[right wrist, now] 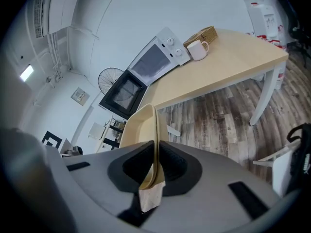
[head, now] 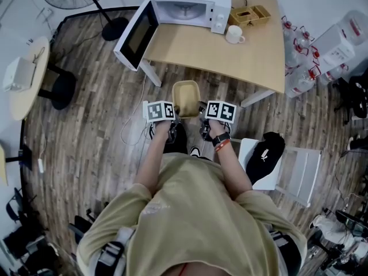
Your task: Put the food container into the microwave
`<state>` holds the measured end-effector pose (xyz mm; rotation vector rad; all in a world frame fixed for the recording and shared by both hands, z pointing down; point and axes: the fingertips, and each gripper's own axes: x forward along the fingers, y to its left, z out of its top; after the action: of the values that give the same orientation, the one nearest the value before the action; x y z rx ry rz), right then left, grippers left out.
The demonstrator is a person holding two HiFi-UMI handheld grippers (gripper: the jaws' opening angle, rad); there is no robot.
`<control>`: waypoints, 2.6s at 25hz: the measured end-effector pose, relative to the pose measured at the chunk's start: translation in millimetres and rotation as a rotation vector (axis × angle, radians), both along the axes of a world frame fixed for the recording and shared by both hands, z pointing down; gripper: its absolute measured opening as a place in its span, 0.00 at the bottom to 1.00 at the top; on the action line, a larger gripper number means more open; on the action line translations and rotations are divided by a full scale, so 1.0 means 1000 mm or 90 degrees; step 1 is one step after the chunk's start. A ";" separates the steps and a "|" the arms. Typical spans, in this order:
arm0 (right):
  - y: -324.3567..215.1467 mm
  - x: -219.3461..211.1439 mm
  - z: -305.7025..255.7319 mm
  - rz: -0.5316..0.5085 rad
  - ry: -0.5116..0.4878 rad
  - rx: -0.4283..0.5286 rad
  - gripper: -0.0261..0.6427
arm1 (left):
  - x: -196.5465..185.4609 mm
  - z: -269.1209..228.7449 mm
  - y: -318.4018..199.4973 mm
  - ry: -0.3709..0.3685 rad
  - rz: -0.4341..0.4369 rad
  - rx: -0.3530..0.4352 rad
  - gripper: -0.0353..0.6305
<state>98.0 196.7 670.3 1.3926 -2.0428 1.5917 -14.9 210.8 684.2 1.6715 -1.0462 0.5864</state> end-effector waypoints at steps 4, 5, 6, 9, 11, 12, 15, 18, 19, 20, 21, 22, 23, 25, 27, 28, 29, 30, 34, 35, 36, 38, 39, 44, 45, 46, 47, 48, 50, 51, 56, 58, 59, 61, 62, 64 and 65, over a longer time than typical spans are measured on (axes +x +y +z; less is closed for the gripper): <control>-0.045 -0.010 -0.001 -0.001 0.002 0.018 0.12 | -0.010 0.001 -0.045 0.010 -0.008 0.006 0.15; -0.058 -0.013 -0.003 -0.002 -0.001 0.027 0.12 | -0.012 0.001 -0.058 0.013 -0.009 0.007 0.15; -0.071 -0.015 -0.004 -0.001 -0.005 0.032 0.12 | -0.014 0.001 -0.071 0.017 -0.011 0.008 0.15; -0.109 -0.023 -0.008 0.000 -0.001 0.031 0.12 | -0.023 -0.002 -0.109 0.034 -0.021 0.004 0.15; -0.132 -0.029 -0.010 0.000 0.012 0.029 0.12 | -0.029 -0.005 -0.133 0.040 -0.021 0.000 0.15; -0.143 -0.031 -0.010 0.003 0.018 0.028 0.12 | -0.030 -0.005 -0.145 0.041 -0.018 -0.003 0.15; -0.173 -0.035 -0.009 0.015 0.025 0.018 0.12 | -0.033 -0.007 -0.176 0.043 -0.006 -0.012 0.15; -0.201 -0.043 -0.010 0.018 0.029 0.014 0.12 | -0.042 -0.008 -0.206 0.048 -0.004 -0.012 0.15; -0.210 -0.045 -0.011 0.018 0.033 0.014 0.12 | -0.044 -0.008 -0.216 0.050 -0.005 -0.013 0.15; -0.217 -0.048 -0.011 0.019 0.035 0.013 0.12 | -0.046 -0.008 -0.225 0.051 -0.005 -0.013 0.15; -0.225 -0.049 -0.010 0.020 0.037 0.011 0.12 | -0.048 -0.009 -0.234 0.051 -0.004 -0.013 0.15; -0.232 -0.051 -0.010 0.024 0.038 0.008 0.12 | -0.050 -0.009 -0.242 0.050 -0.002 -0.013 0.15; -0.239 -0.052 -0.009 0.028 0.038 0.006 0.12 | -0.051 -0.009 -0.250 0.049 0.003 -0.013 0.15; -0.255 -0.053 -0.008 0.040 0.036 0.004 0.12 | -0.051 -0.009 -0.266 0.045 0.016 -0.014 0.15; -0.271 -0.054 -0.007 0.053 0.034 0.004 0.12 | -0.051 -0.007 -0.280 0.042 0.030 -0.015 0.15; -0.278 -0.054 -0.007 0.060 0.035 0.005 0.12 | -0.051 -0.006 -0.286 0.041 0.038 -0.015 0.15; -0.285 -0.054 -0.007 0.068 0.035 0.006 0.12 | -0.051 -0.006 -0.293 0.040 0.044 -0.013 0.15; -0.290 -0.053 -0.008 0.076 0.036 0.007 0.12 | -0.050 -0.007 -0.299 0.040 0.050 -0.010 0.15; -0.306 -0.047 -0.010 0.105 0.045 0.014 0.12 | -0.045 -0.012 -0.325 0.054 0.060 0.005 0.15; -0.308 -0.044 -0.010 0.111 0.047 0.012 0.12 | -0.042 -0.012 -0.330 0.056 0.063 0.005 0.15; -0.309 -0.042 -0.008 0.117 0.047 0.007 0.12 | -0.040 -0.011 -0.332 0.057 0.067 0.002 0.15; -0.312 -0.038 -0.005 0.127 0.044 -0.001 0.12 | -0.036 -0.008 -0.335 0.050 0.077 -0.002 0.15; -0.316 -0.036 -0.005 0.132 0.044 -0.002 0.12 | -0.034 -0.008 -0.339 0.047 0.079 -0.001 0.15; -0.349 -0.031 -0.006 0.134 0.068 0.019 0.12 | -0.029 -0.008 -0.371 0.036 0.073 0.017 0.15; -0.358 -0.031 -0.007 0.133 0.071 0.025 0.12 | -0.029 -0.009 -0.381 0.034 0.069 0.021 0.15; -0.368 -0.030 -0.009 0.132 0.072 0.030 0.12 | -0.028 -0.010 -0.392 0.032 0.065 0.025 0.15; -0.376 -0.029 -0.012 0.130 0.073 0.035 0.12 | -0.027 -0.011 -0.401 0.031 0.060 0.029 0.15; -0.384 -0.029 -0.014 0.127 0.075 0.040 0.12 | -0.027 -0.012 -0.409 0.030 0.055 0.034 0.15; -0.397 -0.027 -0.015 0.116 0.081 0.049 0.12 | -0.025 -0.013 -0.422 0.030 0.047 0.046 0.15; -0.404 -0.025 -0.015 0.112 0.084 0.050 0.12 | -0.023 -0.013 -0.428 0.032 0.044 0.050 0.15; -0.430 -0.016 -0.012 0.109 0.079 0.047 0.12 | -0.015 -0.012 -0.451 0.030 0.038 0.072 0.15; -0.440 -0.013 -0.010 0.109 0.081 0.046 0.12 | -0.011 -0.011 -0.461 0.022 0.041 0.083 0.15; -0.444 -0.012 -0.009 0.109 0.082 0.047 0.12 | -0.010 -0.011 -0.466 0.021 0.041 0.086 0.15; -0.452 -0.010 -0.008 0.111 0.082 0.048 0.12 | -0.009 -0.010 -0.474 0.026 0.035 0.086 0.15; -0.456 -0.009 -0.008 0.112 0.081 0.050 0.12 | -0.008 -0.009 -0.478 0.032 0.028 0.085 0.15; -0.465 -0.007 -0.008 0.113 0.078 0.053 0.12 | -0.006 -0.009 -0.487 0.044 0.017 0.090 0.15; -0.469 -0.005 -0.008 0.114 0.077 0.054 0.12 | -0.005 -0.010 -0.492 0.047 0.015 0.095 0.15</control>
<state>93.0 -272.3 662.5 1.7014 -1.9861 1.4594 -19.6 -280.9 674.1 1.8239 -1.0387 0.4669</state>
